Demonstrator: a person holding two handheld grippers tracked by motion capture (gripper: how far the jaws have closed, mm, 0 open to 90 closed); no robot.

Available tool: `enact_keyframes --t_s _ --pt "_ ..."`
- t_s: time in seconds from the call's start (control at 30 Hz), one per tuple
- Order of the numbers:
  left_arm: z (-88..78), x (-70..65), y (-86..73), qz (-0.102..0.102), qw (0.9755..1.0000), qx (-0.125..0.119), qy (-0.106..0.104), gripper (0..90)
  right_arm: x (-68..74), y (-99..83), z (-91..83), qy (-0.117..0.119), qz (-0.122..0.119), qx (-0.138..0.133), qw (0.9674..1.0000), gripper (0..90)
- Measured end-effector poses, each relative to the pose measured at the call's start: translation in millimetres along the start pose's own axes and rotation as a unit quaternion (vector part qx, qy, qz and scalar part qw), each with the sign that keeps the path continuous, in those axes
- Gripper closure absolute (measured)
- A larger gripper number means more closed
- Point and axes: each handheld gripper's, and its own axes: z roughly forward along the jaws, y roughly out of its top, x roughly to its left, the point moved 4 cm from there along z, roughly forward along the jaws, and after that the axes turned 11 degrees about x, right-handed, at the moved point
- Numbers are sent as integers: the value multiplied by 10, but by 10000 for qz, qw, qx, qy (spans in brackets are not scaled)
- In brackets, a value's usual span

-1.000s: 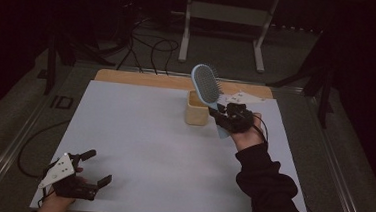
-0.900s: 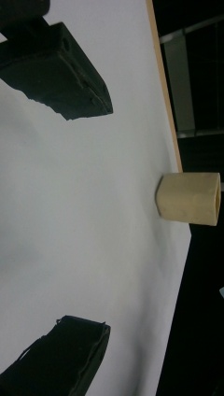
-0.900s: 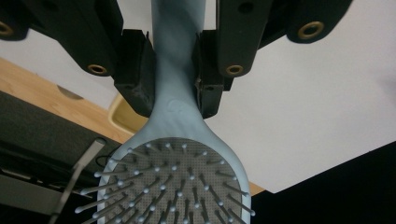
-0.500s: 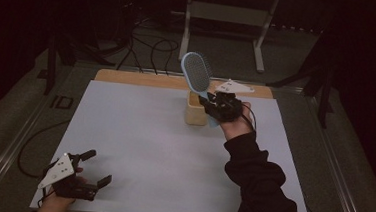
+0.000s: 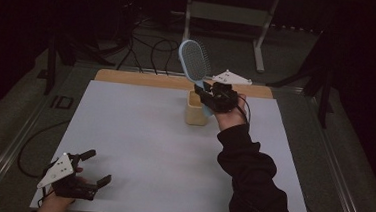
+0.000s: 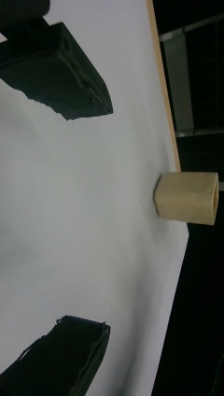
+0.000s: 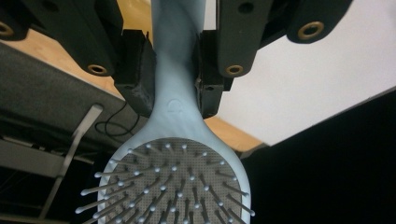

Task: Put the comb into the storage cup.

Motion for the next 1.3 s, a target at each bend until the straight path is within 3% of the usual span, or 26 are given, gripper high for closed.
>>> enact_keyframes --t_s 0.37,0.47,0.9,1.3 --pt "-7 7 0 -5 10000 -16 -14 0 -79 115 119 126 260 -485 9984 703" --pt "-9 2 3 -18 10000 -28 -22 0 -96 141 141 277 258 -662 9971 703" --pt "-17 13 3 -46 10000 -60 -23 0 -180 243 246 325 300 -1097 9930 703" --pt "-27 17 4 -85 9999 -97 -45 0 -244 266 407 210 69 -1242 9920 702"
